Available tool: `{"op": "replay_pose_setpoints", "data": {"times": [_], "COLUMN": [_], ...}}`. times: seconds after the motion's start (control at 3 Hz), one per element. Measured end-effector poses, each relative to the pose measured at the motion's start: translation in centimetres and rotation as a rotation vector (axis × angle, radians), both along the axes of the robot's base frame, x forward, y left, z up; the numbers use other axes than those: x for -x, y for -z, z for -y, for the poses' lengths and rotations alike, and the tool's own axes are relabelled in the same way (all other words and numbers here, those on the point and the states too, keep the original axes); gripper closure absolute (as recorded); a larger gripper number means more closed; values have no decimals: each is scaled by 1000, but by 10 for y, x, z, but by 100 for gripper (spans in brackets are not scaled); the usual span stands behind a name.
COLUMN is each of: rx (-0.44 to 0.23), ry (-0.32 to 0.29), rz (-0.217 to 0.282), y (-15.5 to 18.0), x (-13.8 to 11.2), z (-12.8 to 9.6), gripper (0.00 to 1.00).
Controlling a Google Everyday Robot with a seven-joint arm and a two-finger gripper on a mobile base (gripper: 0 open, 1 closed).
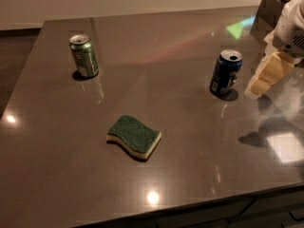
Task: Move pepsi can near green can
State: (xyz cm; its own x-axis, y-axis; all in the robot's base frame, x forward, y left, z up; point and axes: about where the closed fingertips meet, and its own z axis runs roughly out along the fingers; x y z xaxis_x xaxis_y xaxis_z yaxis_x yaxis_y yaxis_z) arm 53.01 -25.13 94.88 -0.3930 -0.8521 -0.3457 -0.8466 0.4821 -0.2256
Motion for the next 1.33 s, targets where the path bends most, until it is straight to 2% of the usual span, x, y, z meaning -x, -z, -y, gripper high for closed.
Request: {"op": "replay_pose_setpoints", "data": {"times": [0.33, 0.67, 1.33], "rx": [-69, -127, -222], "ry": [71, 98, 97], "rz": [24, 28, 16], "y": [17, 26, 33], "x": [-38, -56, -70], "z": [10, 6, -17], "gripper": [0, 0, 0]}}
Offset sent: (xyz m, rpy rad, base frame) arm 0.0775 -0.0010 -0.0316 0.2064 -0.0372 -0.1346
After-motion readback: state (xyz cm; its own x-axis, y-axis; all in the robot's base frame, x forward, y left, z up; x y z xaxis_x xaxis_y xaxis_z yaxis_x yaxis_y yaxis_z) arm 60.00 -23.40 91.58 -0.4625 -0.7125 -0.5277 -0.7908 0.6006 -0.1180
